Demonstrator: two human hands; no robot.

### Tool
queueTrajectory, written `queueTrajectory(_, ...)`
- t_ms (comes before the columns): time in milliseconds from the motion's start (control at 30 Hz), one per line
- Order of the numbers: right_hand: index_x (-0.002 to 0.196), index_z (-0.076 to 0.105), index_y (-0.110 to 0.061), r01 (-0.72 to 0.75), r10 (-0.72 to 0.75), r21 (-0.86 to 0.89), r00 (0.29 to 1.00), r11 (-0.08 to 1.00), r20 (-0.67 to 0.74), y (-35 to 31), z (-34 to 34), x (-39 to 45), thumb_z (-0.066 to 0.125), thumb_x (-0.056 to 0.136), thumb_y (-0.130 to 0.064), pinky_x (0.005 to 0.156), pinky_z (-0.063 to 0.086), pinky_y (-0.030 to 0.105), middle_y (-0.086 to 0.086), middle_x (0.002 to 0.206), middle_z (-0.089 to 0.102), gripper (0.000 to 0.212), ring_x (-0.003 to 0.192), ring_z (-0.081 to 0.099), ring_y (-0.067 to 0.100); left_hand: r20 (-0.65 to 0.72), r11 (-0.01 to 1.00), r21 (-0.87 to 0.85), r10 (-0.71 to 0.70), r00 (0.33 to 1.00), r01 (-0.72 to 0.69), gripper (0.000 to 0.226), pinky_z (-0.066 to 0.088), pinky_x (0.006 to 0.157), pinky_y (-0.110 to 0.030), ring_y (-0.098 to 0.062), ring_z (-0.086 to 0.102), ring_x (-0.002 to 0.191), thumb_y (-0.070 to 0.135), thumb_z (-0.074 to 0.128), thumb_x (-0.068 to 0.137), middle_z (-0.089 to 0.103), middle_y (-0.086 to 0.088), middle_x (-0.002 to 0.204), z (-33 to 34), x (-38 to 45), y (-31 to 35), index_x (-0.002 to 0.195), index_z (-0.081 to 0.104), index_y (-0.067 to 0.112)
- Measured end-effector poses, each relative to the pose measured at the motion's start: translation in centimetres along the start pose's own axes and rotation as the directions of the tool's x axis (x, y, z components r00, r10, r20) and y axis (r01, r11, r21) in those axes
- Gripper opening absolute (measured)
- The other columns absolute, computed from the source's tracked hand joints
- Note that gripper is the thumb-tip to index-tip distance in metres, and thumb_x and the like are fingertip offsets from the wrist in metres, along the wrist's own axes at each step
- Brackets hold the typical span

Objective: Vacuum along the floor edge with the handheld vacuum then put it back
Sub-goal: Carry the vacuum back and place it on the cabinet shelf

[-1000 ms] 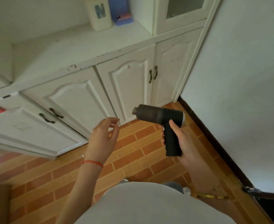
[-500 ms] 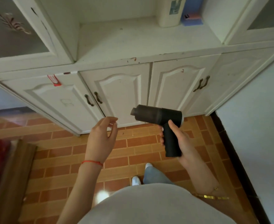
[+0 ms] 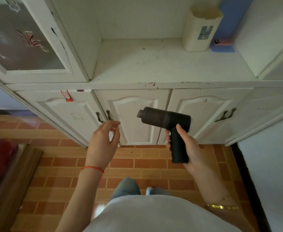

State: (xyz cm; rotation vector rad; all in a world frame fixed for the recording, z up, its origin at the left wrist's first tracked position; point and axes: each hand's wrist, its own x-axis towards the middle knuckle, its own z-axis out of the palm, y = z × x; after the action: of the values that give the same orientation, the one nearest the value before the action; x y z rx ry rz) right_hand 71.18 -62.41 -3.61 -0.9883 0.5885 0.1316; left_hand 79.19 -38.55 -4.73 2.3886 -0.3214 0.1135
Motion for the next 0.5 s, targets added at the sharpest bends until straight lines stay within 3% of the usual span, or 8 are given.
queueTrajectory(233, 0.117, 0.064, 0.001, -0.021, 0.021, -0.025, 1.0, 0.999, -0.006, -3.1, 2.0, 4.7, 0.066, 0.081, -0.042, 0.061, 0.053, 0.028, 0.008, 0.08, 0.065, 0.056, 0.064, 0.061, 0.017, -0.047, 1.0, -0.02, -0.022, 0.999, 0.021, 0.022, 0.043, 0.086, -0.014, -0.008, 0.062, 0.097, 0.017, 0.054, 0.098, 0.068, 0.002, 0.112, 0.4, 4.4, -0.3, 0.116, 0.067, 0.015)
queueTrajectory(400, 0.118, 0.064, -0.001, -0.007, 0.008, -0.055, 1.0, 0.998, 0.018, -4.5, 4.5, 8.8, 0.062, 0.085, -0.043, 0.062, 0.052, 0.028, 0.008, 0.081, 0.065, 0.053, 0.064, 0.061, 0.017, -0.047, 1.0, -0.011, -0.002, 0.999, 0.002, 0.022, 0.038, 0.078, -0.002, -0.007, 0.059, 0.091, 0.017, 0.055, 0.098, 0.067, 0.001, 0.109, 0.2, 9.3, -1.4, 0.117, 0.065, 0.015)
queueTrajectory(500, 0.118, 0.064, -0.002, 0.003, -0.002, -0.04, 1.0, 0.999, 0.015, -5.5, 6.6, 11.3, 0.063, 0.083, -0.044, 0.063, 0.052, 0.028, 0.007, 0.08, 0.065, 0.055, 0.065, 0.061, 0.016, -0.035, 0.999, -0.032, 0.021, 0.999, -0.022, 0.024, 0.042, 0.075, -0.004, -0.008, 0.06, 0.088, 0.018, 0.053, 0.097, 0.066, 0.0, 0.111, -0.3, 12.8, -2.2, 0.118, 0.065, 0.014)
